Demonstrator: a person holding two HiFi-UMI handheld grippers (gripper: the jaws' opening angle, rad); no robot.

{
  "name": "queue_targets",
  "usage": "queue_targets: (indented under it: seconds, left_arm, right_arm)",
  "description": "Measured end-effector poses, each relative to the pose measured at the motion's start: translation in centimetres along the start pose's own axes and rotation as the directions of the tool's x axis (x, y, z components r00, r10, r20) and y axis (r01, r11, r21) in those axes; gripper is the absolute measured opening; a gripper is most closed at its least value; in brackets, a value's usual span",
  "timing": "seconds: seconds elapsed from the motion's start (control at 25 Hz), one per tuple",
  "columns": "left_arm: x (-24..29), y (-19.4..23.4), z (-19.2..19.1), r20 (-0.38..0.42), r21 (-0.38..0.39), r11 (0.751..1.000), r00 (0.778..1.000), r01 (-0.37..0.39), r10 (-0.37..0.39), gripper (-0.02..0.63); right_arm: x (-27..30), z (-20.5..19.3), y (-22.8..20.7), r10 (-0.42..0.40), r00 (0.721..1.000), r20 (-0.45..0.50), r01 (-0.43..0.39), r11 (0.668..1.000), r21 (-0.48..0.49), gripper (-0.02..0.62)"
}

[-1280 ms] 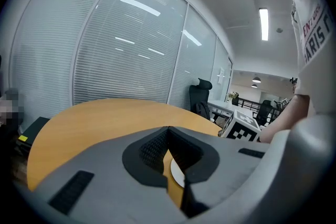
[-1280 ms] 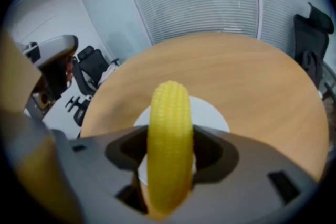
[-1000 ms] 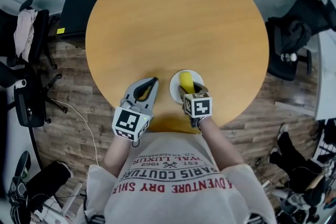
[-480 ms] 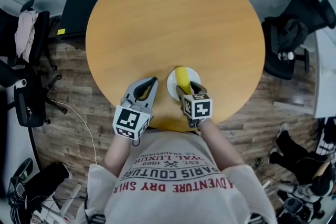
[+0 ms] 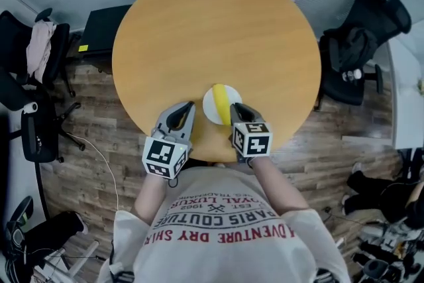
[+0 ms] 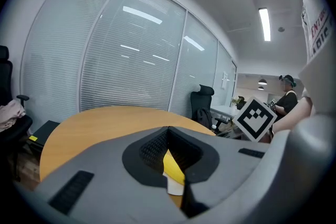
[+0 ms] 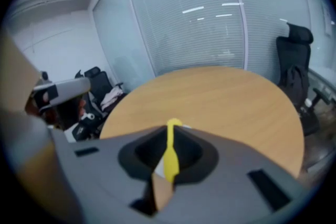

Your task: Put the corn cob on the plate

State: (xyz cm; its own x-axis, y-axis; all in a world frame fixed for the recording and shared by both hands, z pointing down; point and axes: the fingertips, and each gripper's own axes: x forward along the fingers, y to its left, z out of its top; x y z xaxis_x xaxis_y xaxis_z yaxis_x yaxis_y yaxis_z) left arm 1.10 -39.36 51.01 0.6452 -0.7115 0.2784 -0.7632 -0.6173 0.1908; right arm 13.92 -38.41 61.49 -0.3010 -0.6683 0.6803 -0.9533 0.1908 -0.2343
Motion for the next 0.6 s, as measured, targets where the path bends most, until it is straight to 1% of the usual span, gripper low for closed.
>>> queue_targets:
  seconds: [0.12,0.24,0.32,0.48,0.6]
  left_arm:
    - [-0.7,-1.1,1.4,0.03,0.016,1.0,1.0,-0.01,0.009,0.034]
    - [-1.2,-2.0,2.7,0.061,0.035,0.999,0.998,-0.02,0.017,0.034]
    - [-1.4,-2.3,3.4,0.083,0.048,0.998,0.996,-0.032,0.028,0.034]
    - [-1.9,-2.9,4.4,0.117,0.064,0.997,0.992,-0.052,0.044,0.034]
    - [-2.4,-3.8,5.4,0.142,0.085,0.995,0.989,-0.053,0.04,0.034]
  right_arm:
    - [-2.6,2.2,0.2,-0.004,0.995,0.099,0.008,0.999,-0.045,0.04]
    - [-5.3,5.1,0.8,0.006,0.974,0.228,0.022,0.993,-0.12,0.034]
    - [-6.8,6.7,1.4,0.039,0.953,0.299,0.01,0.987,-0.162,0.032]
    - [-9.8,8.6,3.4,0.149,0.903,0.403,-0.055,0.971,-0.235,0.031]
    - [-11.9,9.7,4.1,0.181,0.865,0.468,-0.058,0.962,-0.265,0.031]
